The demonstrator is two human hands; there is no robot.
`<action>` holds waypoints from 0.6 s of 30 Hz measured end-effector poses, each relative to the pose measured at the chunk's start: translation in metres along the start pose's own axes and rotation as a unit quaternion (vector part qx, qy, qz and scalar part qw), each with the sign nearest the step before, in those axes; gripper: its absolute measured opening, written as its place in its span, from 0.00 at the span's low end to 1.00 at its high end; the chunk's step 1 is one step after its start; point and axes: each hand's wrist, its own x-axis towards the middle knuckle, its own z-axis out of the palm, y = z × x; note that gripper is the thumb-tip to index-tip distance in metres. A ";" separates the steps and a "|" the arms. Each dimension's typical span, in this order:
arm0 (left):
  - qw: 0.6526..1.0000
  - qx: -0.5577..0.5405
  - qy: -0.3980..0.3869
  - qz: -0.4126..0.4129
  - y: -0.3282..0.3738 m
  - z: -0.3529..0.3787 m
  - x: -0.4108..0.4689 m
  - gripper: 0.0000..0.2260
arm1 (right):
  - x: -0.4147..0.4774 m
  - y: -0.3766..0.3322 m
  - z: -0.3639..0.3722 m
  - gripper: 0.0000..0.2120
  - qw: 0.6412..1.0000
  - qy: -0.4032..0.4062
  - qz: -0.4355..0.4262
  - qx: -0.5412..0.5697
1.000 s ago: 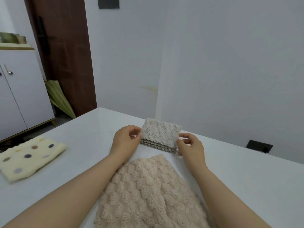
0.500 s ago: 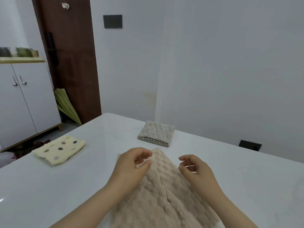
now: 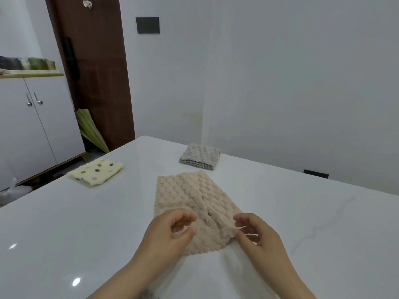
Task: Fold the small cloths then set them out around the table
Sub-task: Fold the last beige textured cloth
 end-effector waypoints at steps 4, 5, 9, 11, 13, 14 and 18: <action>0.999 0.041 -0.011 0.012 0.002 0.000 -0.022 0.10 | -0.028 0.002 0.000 0.12 1.000 0.002 0.004 0.010; 0.998 0.053 -0.014 0.016 0.002 0.001 -0.027 0.11 | -0.034 0.003 0.000 0.12 1.000 0.005 0.004 0.014; 0.994 0.105 -0.023 0.036 0.001 0.002 -0.042 0.11 | -0.055 0.007 0.003 0.12 1.000 0.016 0.011 0.017; 0.987 0.150 -0.037 0.043 0.000 0.002 -0.046 0.12 | -0.062 0.010 0.005 0.13 0.999 0.024 0.011 0.023; 0.977 0.201 -0.044 0.054 -0.002 0.001 -0.047 0.14 | -0.068 0.013 0.008 0.13 0.999 0.034 0.014 0.034; 0.972 0.224 -0.042 0.059 -0.004 0.000 -0.047 0.15 | -0.070 0.015 0.009 0.13 0.998 0.041 0.015 0.037; 0.958 0.277 -0.046 0.049 -0.014 0.001 -0.044 0.18 | -0.074 0.022 0.011 0.14 0.997 0.069 0.010 0.040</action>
